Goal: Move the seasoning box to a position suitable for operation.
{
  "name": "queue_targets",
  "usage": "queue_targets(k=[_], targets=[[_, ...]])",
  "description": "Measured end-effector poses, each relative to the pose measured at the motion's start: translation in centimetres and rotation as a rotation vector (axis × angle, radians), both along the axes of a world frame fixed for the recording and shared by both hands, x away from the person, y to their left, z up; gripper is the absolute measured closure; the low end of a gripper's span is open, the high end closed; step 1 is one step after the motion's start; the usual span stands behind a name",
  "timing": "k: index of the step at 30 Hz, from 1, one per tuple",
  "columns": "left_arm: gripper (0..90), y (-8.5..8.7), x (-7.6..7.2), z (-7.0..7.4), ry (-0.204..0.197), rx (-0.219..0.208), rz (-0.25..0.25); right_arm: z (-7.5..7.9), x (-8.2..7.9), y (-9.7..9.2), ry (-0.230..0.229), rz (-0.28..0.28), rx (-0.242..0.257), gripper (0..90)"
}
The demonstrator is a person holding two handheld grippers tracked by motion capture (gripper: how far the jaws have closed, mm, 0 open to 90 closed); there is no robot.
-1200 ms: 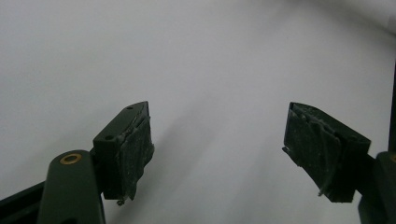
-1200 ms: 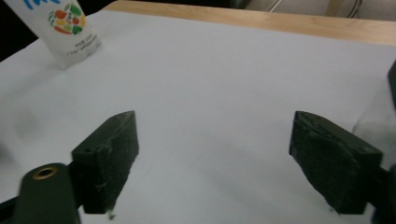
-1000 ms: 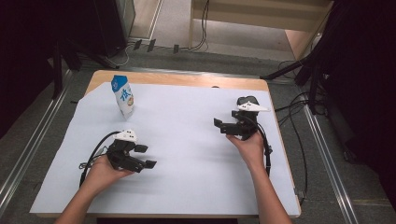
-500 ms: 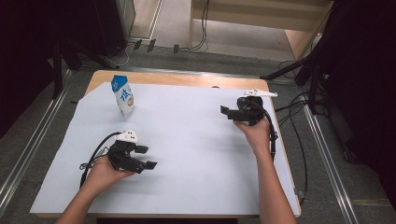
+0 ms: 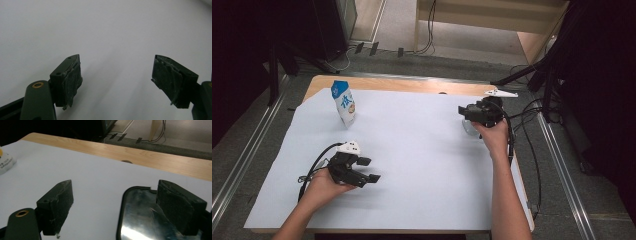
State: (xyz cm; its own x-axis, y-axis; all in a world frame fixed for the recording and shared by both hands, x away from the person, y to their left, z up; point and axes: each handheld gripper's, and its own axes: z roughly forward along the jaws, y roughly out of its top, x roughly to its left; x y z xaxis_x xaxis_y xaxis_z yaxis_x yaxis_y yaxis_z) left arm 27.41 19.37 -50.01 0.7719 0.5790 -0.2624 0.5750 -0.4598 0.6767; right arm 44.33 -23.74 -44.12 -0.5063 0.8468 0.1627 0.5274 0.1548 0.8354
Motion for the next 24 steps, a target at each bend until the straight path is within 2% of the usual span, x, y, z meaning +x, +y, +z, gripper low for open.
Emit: queue_targets(k=[7, 10, 12, 16, 20, 24], targets=[[23.9, 0.4, -0.5, 0.1, -0.008, -0.010, 0.001, -0.3, 0.3, -2.0, -0.004, -0.077, -0.028, 14.3], [23.9, 0.4, -0.6, 0.0, -0.006, -0.004, 0.008, -0.8, 0.8, -2.5, 0.010, -0.108, -0.012, 8.4], [23.9, 0.5, -0.7, 0.0, -0.006, -0.004, 0.010, -1.4, 1.1, -2.5, 0.024, -0.129, -0.015, 7.8], [23.9, 0.8, -0.8, 0.0, -0.006, -0.006, 0.016, -1.9, 1.3, -2.7, 0.017, -0.169, -0.020, 7.0], [23.9, 0.8, -0.8, -0.1, -0.004, -0.006, 0.019, -2.7, 1.4, -2.6, 0.018, -0.179, -0.001, 4.6], [23.9, 0.7, -0.8, 0.0, -0.006, -0.004, 0.017, -3.4, 1.3, -2.1, 0.017, -0.182, -0.030, 4.3]])
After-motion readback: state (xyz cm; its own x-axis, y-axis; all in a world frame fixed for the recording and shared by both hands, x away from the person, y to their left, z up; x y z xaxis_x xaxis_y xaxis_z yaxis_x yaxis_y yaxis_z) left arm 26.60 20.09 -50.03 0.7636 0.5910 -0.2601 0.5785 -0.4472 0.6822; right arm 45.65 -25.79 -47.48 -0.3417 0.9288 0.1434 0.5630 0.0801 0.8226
